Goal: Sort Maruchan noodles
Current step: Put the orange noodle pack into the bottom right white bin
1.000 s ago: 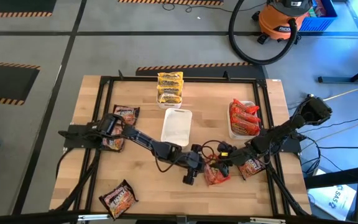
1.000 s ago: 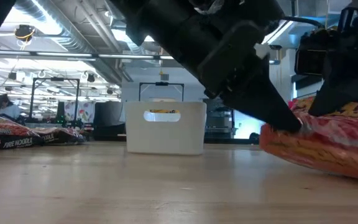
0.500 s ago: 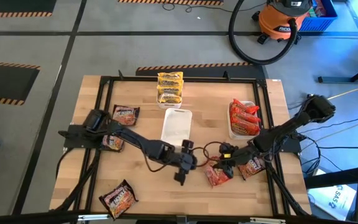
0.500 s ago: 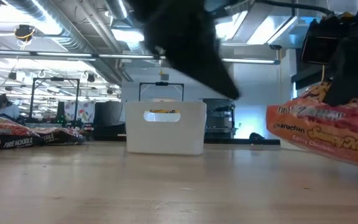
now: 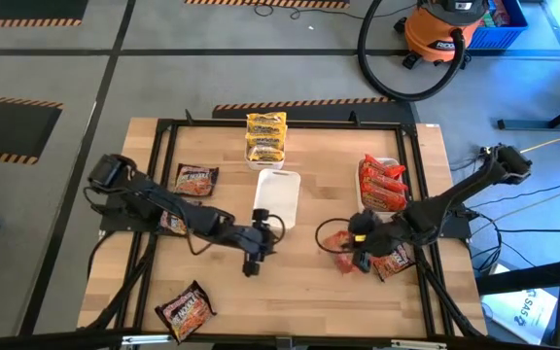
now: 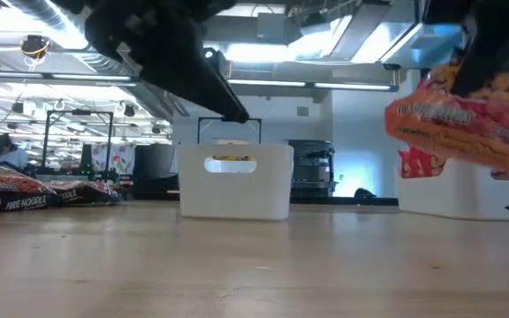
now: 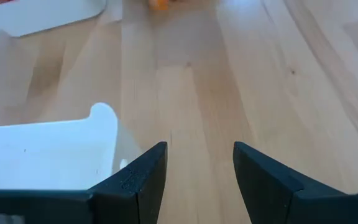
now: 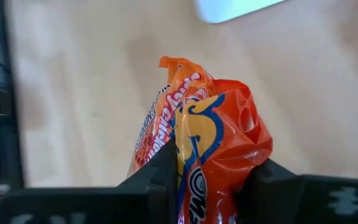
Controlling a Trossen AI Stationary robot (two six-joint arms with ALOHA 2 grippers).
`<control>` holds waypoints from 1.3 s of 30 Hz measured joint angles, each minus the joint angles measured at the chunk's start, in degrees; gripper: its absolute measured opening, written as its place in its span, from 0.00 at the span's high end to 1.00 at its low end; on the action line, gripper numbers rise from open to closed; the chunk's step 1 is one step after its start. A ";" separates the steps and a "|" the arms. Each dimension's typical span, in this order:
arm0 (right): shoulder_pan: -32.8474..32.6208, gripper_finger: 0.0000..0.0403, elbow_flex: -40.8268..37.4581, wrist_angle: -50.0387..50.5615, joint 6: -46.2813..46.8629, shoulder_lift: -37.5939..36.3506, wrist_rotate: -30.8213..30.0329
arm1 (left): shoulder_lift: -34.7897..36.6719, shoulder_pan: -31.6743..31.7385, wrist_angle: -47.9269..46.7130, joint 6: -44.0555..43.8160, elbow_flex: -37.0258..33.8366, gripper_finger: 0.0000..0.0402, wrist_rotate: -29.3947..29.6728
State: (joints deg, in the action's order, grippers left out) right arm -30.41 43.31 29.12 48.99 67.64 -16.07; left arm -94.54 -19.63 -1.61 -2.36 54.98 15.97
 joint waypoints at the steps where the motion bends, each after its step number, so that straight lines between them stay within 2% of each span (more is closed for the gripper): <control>1: 0.00 0.81 2.40 4.96 -0.02 0.00 -1.18 | 0.72 -0.01 1.26 -0.07 -1.02 0.55 -0.04; 9: 0.07 0.80 18.10 35.96 -2.28 0.00 -11.03 | 3.43 -0.69 3.01 -0.10 -3.95 0.55 -0.17; 13: 0.09 0.80 20.07 46.05 -7.35 0.00 -17.25 | 3.45 -0.69 2.82 -0.04 -3.94 0.56 -0.15; 15: 0.16 0.80 19.06 48.82 -10.60 0.01 -18.28 | 3.45 -0.69 3.07 0.47 -3.94 0.56 -0.15; 21: 2.00 0.80 16.89 53.19 -12.76 0.04 -17.65 | 3.45 -0.69 3.02 0.48 -3.94 0.56 -0.15; 27: 2.05 0.79 16.89 53.44 -16.60 0.04 -20.62 | 3.45 -0.69 3.00 0.45 -3.94 0.56 -0.15; 34: 2.10 0.79 16.89 53.89 -16.30 0.04 -17.59 | 3.42 -0.69 3.00 0.15 -3.94 0.56 -0.15; 39: 2.97 0.79 16.89 54.48 -16.50 0.05 -17.62 | 3.42 -0.69 3.00 0.14 -3.94 0.56 -0.15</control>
State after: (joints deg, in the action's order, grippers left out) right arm -27.45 60.20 83.60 32.49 67.68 -33.69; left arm -91.11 -20.32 1.39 -2.22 51.05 15.81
